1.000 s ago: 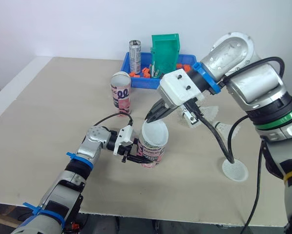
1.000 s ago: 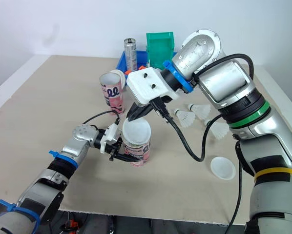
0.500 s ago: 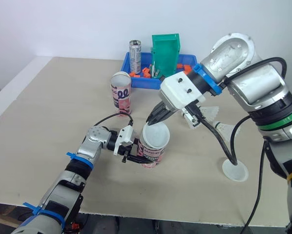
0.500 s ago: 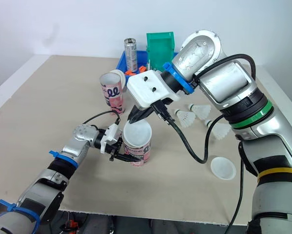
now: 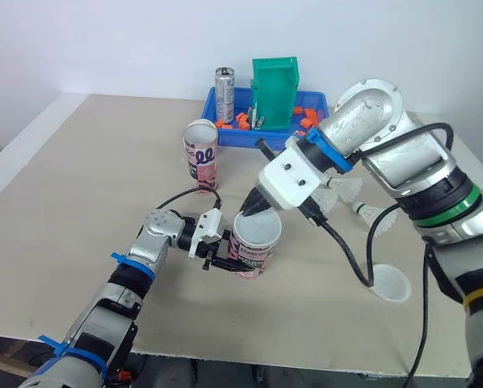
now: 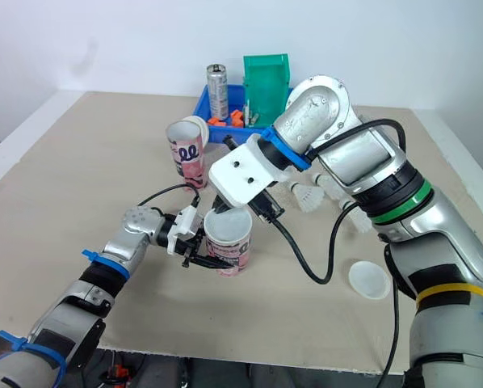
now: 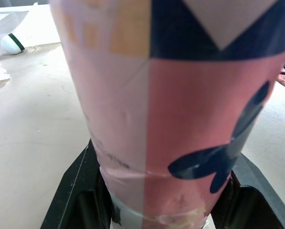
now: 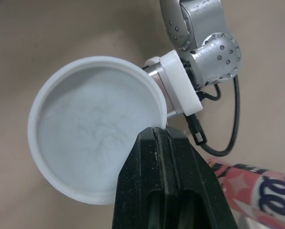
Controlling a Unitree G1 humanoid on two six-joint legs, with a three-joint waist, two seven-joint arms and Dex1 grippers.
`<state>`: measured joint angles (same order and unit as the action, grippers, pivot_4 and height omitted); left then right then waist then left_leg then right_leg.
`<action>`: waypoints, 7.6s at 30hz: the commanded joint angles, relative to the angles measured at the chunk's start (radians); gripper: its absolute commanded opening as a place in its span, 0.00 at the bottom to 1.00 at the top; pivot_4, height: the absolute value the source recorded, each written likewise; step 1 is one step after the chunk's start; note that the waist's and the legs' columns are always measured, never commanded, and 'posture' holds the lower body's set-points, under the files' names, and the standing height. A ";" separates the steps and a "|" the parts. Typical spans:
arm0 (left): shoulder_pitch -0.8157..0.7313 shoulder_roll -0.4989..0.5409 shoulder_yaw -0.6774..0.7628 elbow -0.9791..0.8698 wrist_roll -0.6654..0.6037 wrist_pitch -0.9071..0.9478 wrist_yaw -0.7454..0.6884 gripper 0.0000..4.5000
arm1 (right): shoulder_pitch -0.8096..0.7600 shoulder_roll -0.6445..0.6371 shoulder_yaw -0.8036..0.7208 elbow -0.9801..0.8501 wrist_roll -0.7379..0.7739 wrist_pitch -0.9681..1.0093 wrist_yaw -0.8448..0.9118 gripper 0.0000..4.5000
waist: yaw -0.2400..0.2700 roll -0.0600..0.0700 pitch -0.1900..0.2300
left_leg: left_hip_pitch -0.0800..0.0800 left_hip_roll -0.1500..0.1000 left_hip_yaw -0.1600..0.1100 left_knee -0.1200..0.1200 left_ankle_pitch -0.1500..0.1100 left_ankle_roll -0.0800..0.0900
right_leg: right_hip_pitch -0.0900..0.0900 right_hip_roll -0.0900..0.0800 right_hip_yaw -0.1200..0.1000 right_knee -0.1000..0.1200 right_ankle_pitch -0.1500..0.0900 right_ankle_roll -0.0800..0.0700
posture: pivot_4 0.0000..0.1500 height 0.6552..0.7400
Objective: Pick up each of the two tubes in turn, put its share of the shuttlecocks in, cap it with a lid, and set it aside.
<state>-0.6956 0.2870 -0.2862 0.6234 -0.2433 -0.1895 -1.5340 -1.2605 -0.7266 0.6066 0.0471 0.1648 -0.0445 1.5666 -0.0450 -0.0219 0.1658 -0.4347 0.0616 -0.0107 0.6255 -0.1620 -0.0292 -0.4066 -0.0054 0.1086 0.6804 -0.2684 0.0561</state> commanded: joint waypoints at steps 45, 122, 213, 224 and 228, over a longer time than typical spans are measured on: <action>0.017 0.035 -0.021 0.008 0.054 0.058 0.002 0.49 | 0.231 -0.078 -0.351 -0.179 0.270 0.467 -0.048 0.02 | 0.001 -0.005 -0.012 | 0.003 0.001 0.004 -0.007 -0.001 -0.001 | -0.004 -0.002 0.002 -0.002 0.000 -0.004 | 1.00 0.95; 0.312 0.484 0.353 -0.844 -0.440 0.610 0.150 1.00 | 0.887 0.190 -0.474 -0.333 0.332 0.451 -0.517 0.77 | 0.000 -0.007 0.011 | -0.003 -0.001 -0.007 -0.005 -0.006 -0.001 | -0.002 0.001 -0.003 -0.001 -0.005 0.004 | 1.00 0.95; 0.266 0.095 0.418 -0.611 -0.171 0.571 0.879 1.00 | 1.243 0.060 -0.893 -0.593 0.567 0.598 -0.850 0.99 | -0.003 0.000 0.012 | -0.003 -0.015 -0.011 -0.003 0.004 0.005 | 0.006 -0.001 0.009 -0.001 -0.003 0.011 | 1.00 0.95; 0.111 0.040 0.419 -0.266 -0.096 0.418 0.930 1.00 | 1.259 0.081 -0.852 -0.622 0.529 0.571 -0.878 0.99 | 0.001 -0.002 0.012 | -0.005 -0.015 -0.012 -0.004 0.004 0.004 | 0.005 -0.001 0.008 -0.001 -0.002 0.013 | 1.00 0.95; 0.040 0.026 0.388 -0.139 -0.047 0.373 0.935 1.00 | 1.270 0.085 -0.859 -0.641 0.532 0.569 -0.893 0.99 | 0.000 -0.003 0.013 | -0.005 -0.015 -0.012 -0.004 0.004 0.004 | 0.005 -0.001 0.008 -0.001 -0.002 0.013 | 1.00 0.95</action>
<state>-0.6275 0.3161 0.1063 0.4846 -0.3029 0.2149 -0.5967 0.0142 -0.6402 -0.2298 -0.5477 0.6894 0.5429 0.6777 -0.0446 -0.0245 0.1783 -0.4399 0.0460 -0.0231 0.6213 -0.1580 -0.0247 -0.4018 -0.0061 0.1164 0.6790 -0.2705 0.0697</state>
